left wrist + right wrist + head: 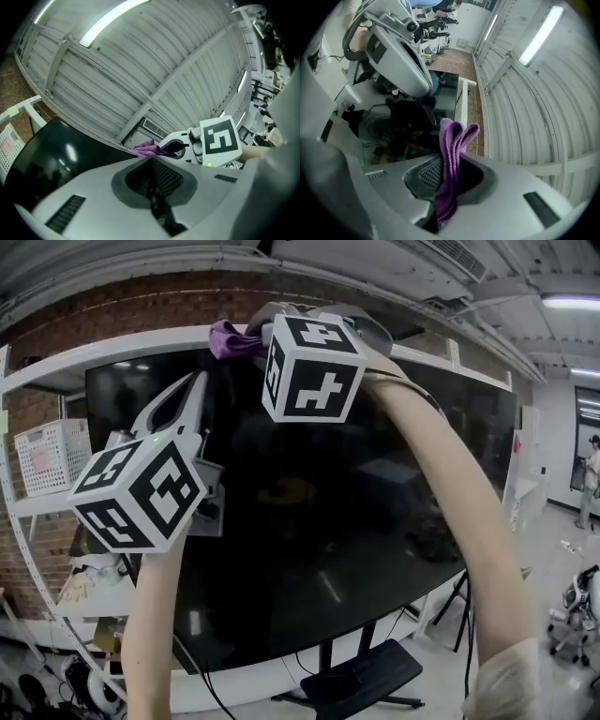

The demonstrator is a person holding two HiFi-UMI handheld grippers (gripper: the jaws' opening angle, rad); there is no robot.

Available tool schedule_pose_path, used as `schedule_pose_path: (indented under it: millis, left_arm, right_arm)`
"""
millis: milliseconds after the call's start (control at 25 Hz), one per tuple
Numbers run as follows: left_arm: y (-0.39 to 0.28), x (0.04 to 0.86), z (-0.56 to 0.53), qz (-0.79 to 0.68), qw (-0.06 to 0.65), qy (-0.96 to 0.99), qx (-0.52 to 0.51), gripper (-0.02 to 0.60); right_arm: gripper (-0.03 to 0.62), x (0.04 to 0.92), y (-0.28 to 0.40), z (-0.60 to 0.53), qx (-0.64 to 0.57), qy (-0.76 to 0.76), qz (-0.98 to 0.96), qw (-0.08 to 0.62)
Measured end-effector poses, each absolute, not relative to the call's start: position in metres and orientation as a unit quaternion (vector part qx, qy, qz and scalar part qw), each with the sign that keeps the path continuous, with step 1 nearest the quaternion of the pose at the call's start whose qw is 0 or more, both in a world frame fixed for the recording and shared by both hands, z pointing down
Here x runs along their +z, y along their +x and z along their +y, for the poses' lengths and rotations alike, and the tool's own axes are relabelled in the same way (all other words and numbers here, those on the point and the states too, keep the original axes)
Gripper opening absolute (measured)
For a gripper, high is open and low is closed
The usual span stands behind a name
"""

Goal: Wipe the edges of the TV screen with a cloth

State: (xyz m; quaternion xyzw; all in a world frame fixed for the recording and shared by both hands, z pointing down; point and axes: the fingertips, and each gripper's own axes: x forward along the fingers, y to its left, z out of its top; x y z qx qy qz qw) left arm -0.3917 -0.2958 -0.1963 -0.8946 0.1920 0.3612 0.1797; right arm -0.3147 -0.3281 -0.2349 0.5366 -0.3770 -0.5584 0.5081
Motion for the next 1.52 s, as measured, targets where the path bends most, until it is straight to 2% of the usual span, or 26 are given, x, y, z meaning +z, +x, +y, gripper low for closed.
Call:
schedule_pose_path:
  millis: [560,920,1080,1520]
  left_arm:
    - [-0.279,-0.173,-0.277,0.151,0.156,-0.913,0.345,0.015]
    - [-0.197,-0.176,-0.23,0.142,0.201,-0.905,0.348,0.015]
    - [-0.165,-0.186,-0.196,0.141,0.221,-0.888,0.378,0.015]
    - [-0.034,-0.192,-0.145,0.108,0.183,-0.891,0.402,0.015]
  right_arm:
    - [0.054,-0.241,-0.209,-0.293,-0.554,0.562,-0.321,0.523]
    - [0.054,-0.243,-0.15,-0.263,-0.544,0.557,-0.3,0.551]
    - [0.054,-0.242,-0.105,-0.247,-0.529,0.548,-0.292,0.579]
    - [0.054,-0.241,0.037,-0.196,-0.508,0.552,-0.295,0.592]
